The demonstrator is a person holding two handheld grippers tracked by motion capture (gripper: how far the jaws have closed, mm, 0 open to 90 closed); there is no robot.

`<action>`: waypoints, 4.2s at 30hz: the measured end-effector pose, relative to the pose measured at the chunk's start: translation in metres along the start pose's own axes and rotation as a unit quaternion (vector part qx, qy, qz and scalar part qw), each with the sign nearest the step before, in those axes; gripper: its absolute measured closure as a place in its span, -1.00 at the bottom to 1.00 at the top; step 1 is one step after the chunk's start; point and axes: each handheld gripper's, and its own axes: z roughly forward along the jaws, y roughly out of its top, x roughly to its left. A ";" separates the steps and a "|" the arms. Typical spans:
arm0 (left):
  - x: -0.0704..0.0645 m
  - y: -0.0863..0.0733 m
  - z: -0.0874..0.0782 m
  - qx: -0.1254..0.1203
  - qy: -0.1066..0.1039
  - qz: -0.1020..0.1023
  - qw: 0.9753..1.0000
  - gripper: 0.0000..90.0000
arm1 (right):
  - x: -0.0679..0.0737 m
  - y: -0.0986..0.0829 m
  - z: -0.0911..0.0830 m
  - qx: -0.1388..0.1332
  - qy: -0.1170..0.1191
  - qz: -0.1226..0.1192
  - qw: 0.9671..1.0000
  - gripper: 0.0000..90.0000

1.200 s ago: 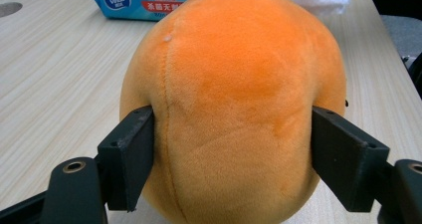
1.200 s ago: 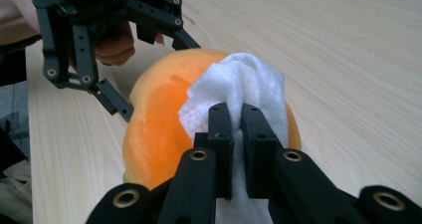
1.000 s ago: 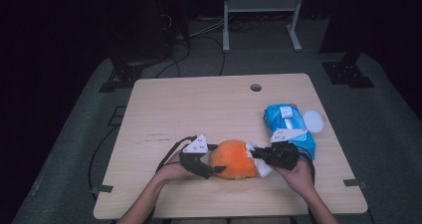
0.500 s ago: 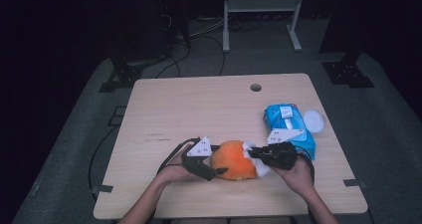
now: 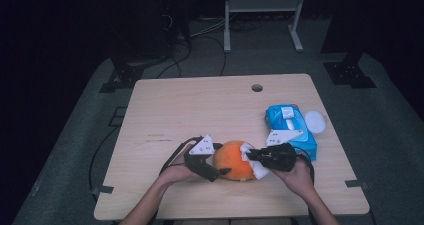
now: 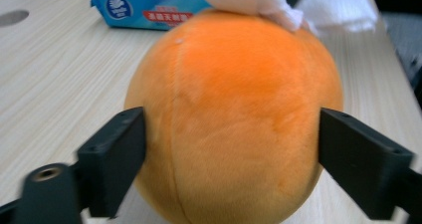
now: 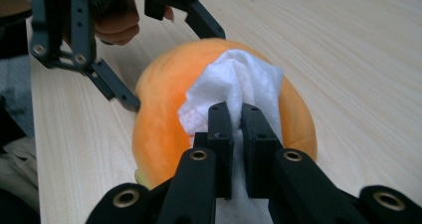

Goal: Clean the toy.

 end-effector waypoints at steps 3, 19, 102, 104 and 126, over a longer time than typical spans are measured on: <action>0.002 -0.001 0.001 0.000 -0.009 -0.015 1.000 -0.72 | -0.002 -0.001 -0.003 0.001 -0.004 0.004 1.000 0.86; 0.003 0.000 0.004 -0.007 -0.017 -0.040 0.999 -0.85 | 0.004 0.007 -0.003 -0.005 0.016 -0.004 1.000 0.85; -0.025 0.023 0.006 -0.028 -0.029 0.016 0.999 -0.70 | 0.015 0.014 -0.010 -0.013 -0.014 -0.014 1.000 0.85; -0.028 0.026 0.006 -0.028 -0.027 0.026 0.999 -0.71 | 0.023 0.017 -0.003 -0.013 -0.001 -0.021 1.000 0.85; -0.021 0.013 0.008 -0.004 -0.020 0.039 0.999 -0.38 | 0.019 0.009 -0.002 0.002 -0.012 -0.022 1.000 0.85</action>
